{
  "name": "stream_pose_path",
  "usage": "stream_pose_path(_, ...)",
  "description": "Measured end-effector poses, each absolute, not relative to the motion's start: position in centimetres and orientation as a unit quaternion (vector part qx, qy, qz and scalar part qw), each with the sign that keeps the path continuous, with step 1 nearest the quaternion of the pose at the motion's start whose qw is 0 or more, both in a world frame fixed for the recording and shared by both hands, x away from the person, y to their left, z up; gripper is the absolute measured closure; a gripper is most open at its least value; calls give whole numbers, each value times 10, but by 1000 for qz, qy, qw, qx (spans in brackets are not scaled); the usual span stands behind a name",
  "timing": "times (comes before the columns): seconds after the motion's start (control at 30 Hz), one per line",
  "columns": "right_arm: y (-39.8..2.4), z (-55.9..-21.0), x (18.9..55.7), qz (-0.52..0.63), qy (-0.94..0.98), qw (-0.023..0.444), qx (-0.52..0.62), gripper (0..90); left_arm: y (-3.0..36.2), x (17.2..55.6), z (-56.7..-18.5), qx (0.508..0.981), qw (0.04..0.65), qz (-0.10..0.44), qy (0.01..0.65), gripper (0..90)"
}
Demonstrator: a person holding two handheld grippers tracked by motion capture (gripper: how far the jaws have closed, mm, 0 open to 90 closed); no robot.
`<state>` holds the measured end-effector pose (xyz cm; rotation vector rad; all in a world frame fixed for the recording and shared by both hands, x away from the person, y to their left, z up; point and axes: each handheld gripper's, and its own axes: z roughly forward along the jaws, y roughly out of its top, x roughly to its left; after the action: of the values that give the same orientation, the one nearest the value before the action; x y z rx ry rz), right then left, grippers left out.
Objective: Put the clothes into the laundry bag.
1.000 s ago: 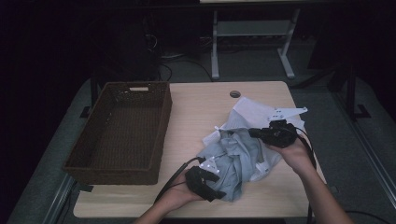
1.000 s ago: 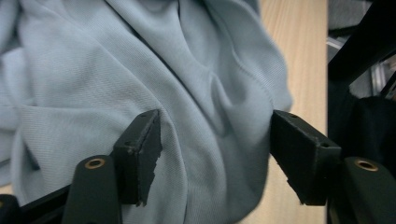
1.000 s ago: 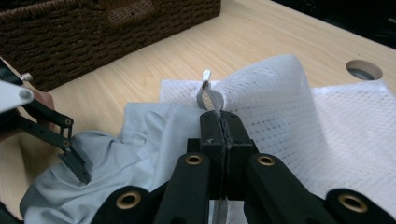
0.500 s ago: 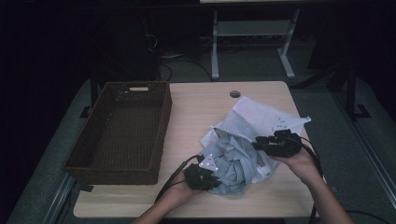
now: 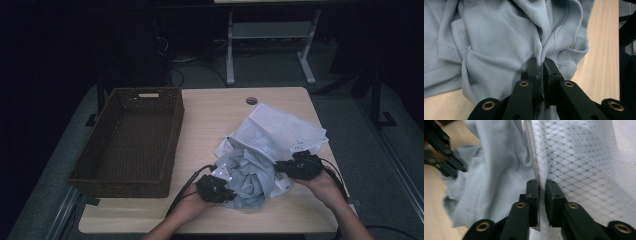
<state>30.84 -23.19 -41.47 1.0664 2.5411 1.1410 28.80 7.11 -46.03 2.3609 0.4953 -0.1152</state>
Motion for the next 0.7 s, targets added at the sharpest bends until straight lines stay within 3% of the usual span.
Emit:
stream_pose_path(0.1, -234, -403, 305, 400, 842, 76, 353, 876, 75, 289, -452, 898, 387, -63, 200, 860)
stream_pose_path(0.27, -229, -385, 299, 424, 839, 70, 334, 891, 80, 294, -425, 870, 445, -59, 203, 861)
stream_pose_path(0.53, -228, -367, 300, 452, 831, 76, 316, 896, 85, 314, -388, 843, 494, -17, 212, 862)
stream_pose_path(0.7, -227, -348, 298, 466, 826, 94, 303, 896, 61, 339, -378, 837, 502, 18, 219, 861)
